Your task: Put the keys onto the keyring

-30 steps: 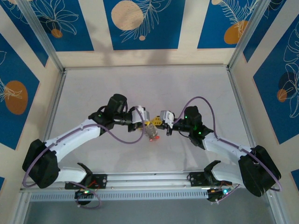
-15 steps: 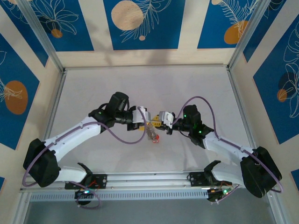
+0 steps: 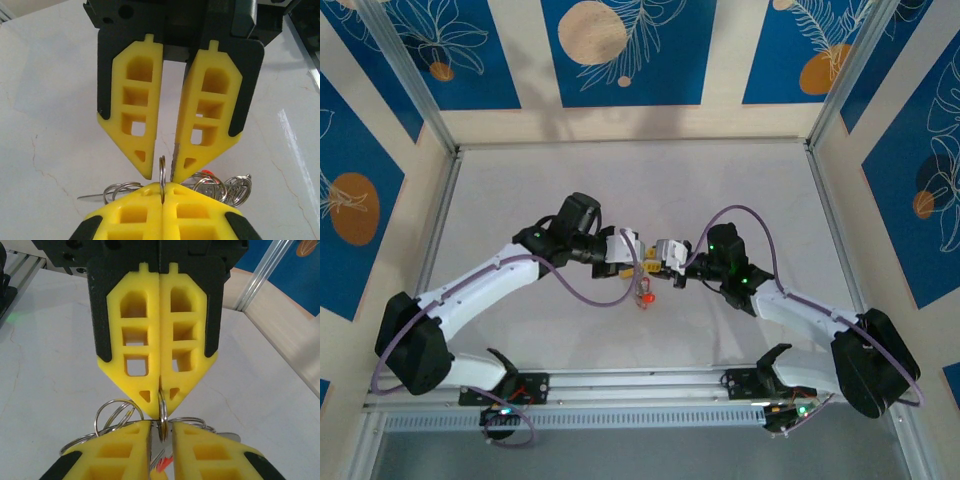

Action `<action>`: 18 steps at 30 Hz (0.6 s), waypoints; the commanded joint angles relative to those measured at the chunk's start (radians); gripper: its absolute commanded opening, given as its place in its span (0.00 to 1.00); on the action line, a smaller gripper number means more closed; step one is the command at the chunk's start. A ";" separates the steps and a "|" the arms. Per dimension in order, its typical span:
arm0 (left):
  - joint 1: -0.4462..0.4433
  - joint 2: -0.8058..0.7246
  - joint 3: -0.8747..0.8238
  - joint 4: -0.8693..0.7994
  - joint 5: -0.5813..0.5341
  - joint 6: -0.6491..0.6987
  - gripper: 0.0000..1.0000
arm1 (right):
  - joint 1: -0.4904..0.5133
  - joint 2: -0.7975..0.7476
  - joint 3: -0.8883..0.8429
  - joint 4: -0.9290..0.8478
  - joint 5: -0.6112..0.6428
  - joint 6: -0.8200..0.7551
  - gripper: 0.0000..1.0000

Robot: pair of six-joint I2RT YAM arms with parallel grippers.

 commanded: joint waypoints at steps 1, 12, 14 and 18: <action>-0.012 0.005 0.054 -0.021 0.025 0.034 0.00 | 0.007 0.015 0.041 0.029 -0.025 0.020 0.17; 0.004 -0.066 0.000 -0.026 -0.001 0.022 0.17 | -0.033 0.039 -0.019 0.273 -0.117 0.194 0.00; 0.021 -0.094 -0.032 -0.003 0.010 0.011 0.18 | -0.059 0.043 -0.050 0.384 -0.165 0.265 0.00; 0.038 -0.116 -0.061 0.060 0.048 -0.032 0.20 | -0.087 0.057 -0.073 0.499 -0.212 0.342 0.00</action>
